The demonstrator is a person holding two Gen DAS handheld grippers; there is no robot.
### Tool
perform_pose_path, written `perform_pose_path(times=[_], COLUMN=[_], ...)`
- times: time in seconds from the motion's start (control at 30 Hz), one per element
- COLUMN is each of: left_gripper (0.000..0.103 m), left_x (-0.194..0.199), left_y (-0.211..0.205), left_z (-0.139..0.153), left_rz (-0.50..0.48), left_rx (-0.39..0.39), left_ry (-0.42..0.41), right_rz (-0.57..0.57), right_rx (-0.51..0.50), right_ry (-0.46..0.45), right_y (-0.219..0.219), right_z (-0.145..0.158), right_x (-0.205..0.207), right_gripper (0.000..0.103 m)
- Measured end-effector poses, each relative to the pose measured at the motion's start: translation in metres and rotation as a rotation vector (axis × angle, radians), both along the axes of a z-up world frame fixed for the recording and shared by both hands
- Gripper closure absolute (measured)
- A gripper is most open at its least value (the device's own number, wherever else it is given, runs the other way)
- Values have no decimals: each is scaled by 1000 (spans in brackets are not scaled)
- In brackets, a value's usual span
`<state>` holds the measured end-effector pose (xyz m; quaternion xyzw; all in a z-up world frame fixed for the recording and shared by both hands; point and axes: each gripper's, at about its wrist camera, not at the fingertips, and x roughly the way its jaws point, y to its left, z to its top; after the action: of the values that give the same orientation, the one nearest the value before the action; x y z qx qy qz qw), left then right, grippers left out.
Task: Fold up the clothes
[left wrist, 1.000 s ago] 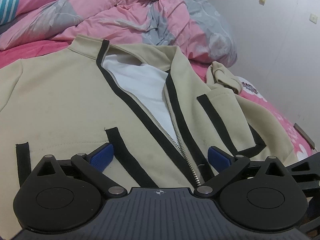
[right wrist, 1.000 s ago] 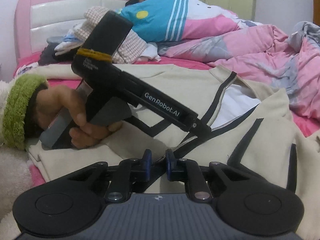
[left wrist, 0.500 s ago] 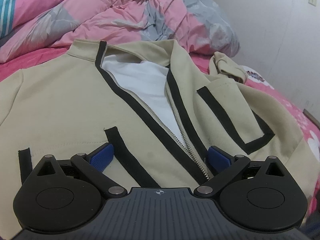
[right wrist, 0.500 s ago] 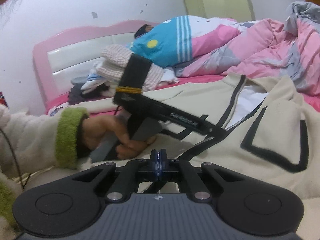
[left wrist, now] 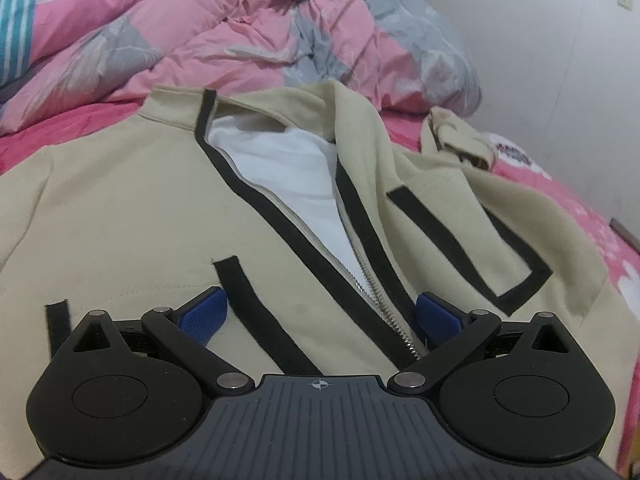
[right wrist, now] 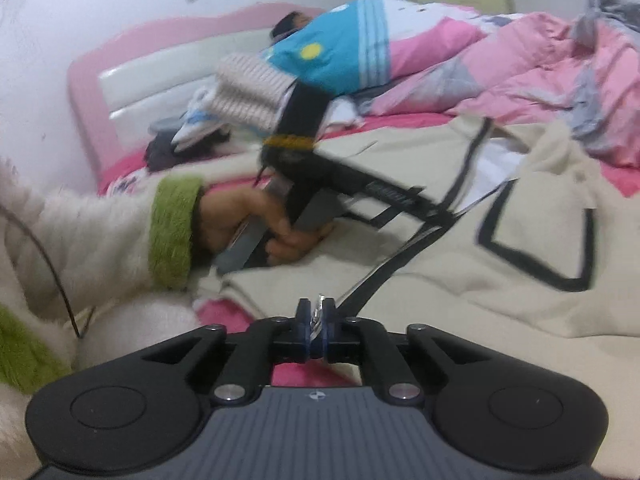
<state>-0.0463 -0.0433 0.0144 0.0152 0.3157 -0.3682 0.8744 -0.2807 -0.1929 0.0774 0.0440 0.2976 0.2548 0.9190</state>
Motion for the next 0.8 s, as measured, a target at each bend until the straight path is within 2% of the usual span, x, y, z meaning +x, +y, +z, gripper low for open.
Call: perform_pose_path(times=[0.07,0.2,0.27,0.33,0.47,0.6,0.63,0.73,0.8], left_gripper=[2,3,5,8,15,25,30,32,32], left_x=[-2,-10,-17,-24,-36,-37,-36,-32,-31], left_y=[8,12,6,0,-5,-4,-5,-11,-11], left_z=[6,14,16,17,16,8,6,1,-1], left_rz=[27,33,22,0,-44,-63,-66,-81,-100], left_rx=[-42,-107,-102,-101,-117,-136,-134,-121,-122], left_ry=[2,2,-17,-34,-61,-41,-31,5,14], right_rz=[-59,-180,-266,-333,-311,-256,-263,-335,-385], right_rx=[42,89,12,-89,-292,-562,-621,-746,-823], right_ry=[-37,-126,-156,-160,-120,-94,-78,-16,13], right_y=[-17,-48,-53,-52,-33,-3,1,0,-6], right_z=[16,54,68,75,63,18,4,-36,-54], right_x=[-1,24,56,101,208,308,329,384,406], right_gripper=[58,52,44,45,50,57,63,73,81])
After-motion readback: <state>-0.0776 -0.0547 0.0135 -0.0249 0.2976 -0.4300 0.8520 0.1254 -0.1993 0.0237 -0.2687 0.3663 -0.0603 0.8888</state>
